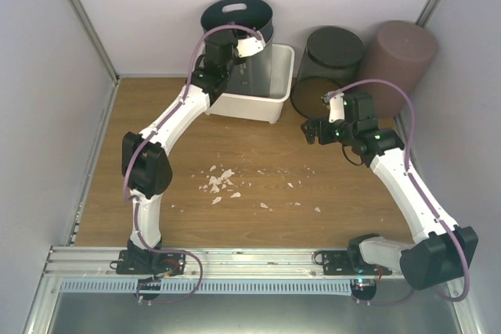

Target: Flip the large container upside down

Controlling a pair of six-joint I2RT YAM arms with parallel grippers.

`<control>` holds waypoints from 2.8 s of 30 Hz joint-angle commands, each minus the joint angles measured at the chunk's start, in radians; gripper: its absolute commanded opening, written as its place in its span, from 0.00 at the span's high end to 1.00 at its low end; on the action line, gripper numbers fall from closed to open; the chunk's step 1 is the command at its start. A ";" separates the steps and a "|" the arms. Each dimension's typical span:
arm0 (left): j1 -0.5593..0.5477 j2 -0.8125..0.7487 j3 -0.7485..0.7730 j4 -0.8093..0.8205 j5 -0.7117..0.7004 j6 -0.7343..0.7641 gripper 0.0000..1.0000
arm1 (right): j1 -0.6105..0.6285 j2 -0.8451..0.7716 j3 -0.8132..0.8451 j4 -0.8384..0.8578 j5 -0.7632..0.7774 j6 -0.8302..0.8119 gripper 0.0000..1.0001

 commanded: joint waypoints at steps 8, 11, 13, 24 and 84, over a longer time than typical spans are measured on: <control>-0.036 -0.053 -0.125 0.502 -0.046 0.194 0.45 | 0.004 -0.021 -0.023 0.039 -0.025 0.015 0.00; -0.040 -0.062 -0.152 0.595 -0.051 0.236 0.44 | 0.004 -0.028 -0.031 0.043 -0.026 0.020 0.00; -0.040 -0.068 -0.169 0.662 -0.050 0.260 0.43 | 0.003 -0.034 -0.039 0.048 -0.027 0.024 0.00; -0.042 -0.119 -0.190 0.818 -0.004 0.330 0.42 | 0.003 -0.042 -0.045 0.050 -0.026 0.027 0.00; -0.049 -0.275 -0.144 1.003 0.165 0.482 0.77 | 0.010 -0.076 -0.109 0.158 -0.153 0.074 0.00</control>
